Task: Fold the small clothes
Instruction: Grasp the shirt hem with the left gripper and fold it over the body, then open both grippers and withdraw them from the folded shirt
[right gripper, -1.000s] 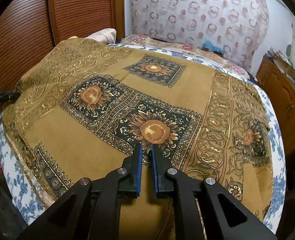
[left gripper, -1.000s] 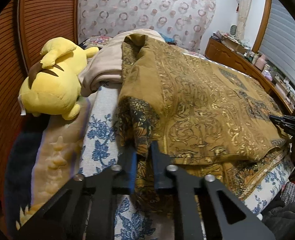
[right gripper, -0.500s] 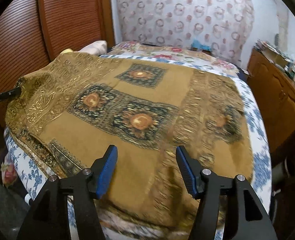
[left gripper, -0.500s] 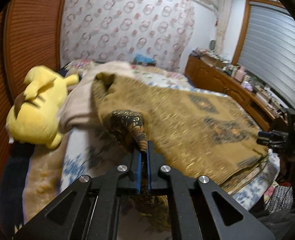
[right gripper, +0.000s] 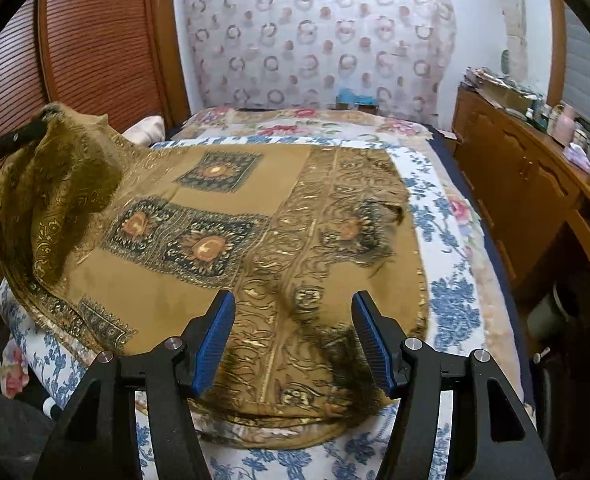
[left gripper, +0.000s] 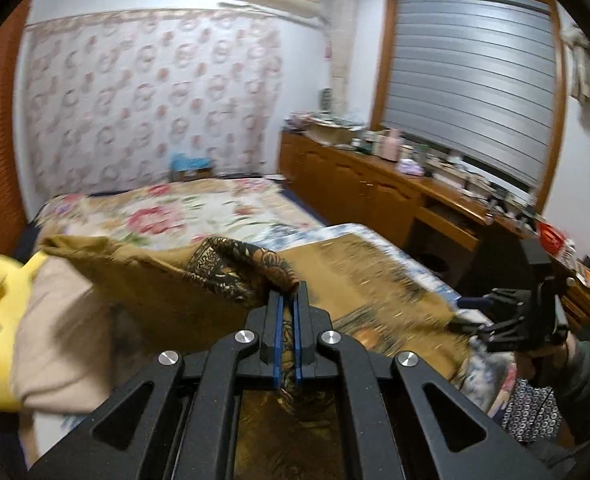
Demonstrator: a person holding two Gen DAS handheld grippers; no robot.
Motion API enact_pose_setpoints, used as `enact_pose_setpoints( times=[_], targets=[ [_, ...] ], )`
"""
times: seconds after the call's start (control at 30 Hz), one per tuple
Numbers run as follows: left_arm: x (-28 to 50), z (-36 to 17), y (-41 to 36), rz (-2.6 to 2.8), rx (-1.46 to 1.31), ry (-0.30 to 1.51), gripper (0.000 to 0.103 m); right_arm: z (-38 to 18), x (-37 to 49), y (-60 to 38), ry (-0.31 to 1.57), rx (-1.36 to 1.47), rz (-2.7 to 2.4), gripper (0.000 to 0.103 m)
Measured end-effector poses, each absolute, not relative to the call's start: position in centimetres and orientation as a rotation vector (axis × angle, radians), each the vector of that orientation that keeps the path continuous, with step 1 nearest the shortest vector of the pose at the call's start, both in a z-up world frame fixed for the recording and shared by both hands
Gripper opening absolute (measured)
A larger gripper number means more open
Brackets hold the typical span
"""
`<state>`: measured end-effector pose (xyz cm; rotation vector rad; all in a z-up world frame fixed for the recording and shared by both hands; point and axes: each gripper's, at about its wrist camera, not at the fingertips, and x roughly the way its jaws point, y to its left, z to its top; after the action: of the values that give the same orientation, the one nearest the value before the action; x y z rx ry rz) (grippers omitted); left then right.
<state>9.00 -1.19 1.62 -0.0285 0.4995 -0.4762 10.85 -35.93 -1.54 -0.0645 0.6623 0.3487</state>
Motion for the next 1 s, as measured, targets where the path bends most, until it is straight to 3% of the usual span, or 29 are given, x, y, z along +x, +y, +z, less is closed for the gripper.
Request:
enact_pose_setpoints(
  times=[0.33, 0.4, 0.47, 0.53, 0.63, 0.87, 1.0],
  targets=[
    [11.2, 5.3, -10.8, -0.664, 0.100, 0.483, 0.005, -0.3, 9.5, -38.6, 0.639, -0.038, 0.298, 0.062],
    [11.5, 4.9, -11.4, -0.667, 0.107, 0.498, 0.011, -0.3, 9.5, -38.6, 0.639, -0.043, 0.296, 0.062],
    [11.5, 4.4, -11.5, -0.676, 0.110, 0.515, 0.029, -0.3, 9.5, -38.7, 0.637, -0.044, 0.295, 0.062],
    [10.9, 3.7, -11.2, -0.674, 0.119, 0.516, 0.040, -0.5, 9.8, -38.8, 0.640, -0.041, 0.298, 0.062],
    [10.8, 3.1, -10.7, -0.647, 0.134, 0.527, 0.041, -0.8, 10.4, -38.6, 0.647, -0.039, 0.305, 0.062],
    [10.9, 1.4, -7.6, -0.575, 0.087, 0.550, 0.065, -0.8, 12.6, -36.7, 0.653, -0.078, 0.348, 0.062],
    [10.8, 0.2, -5.9, -0.501, 0.072, 0.559, 0.065, -1.3, 14.2, -35.4, 0.664, -0.110, 0.381, 0.062]
  ],
)
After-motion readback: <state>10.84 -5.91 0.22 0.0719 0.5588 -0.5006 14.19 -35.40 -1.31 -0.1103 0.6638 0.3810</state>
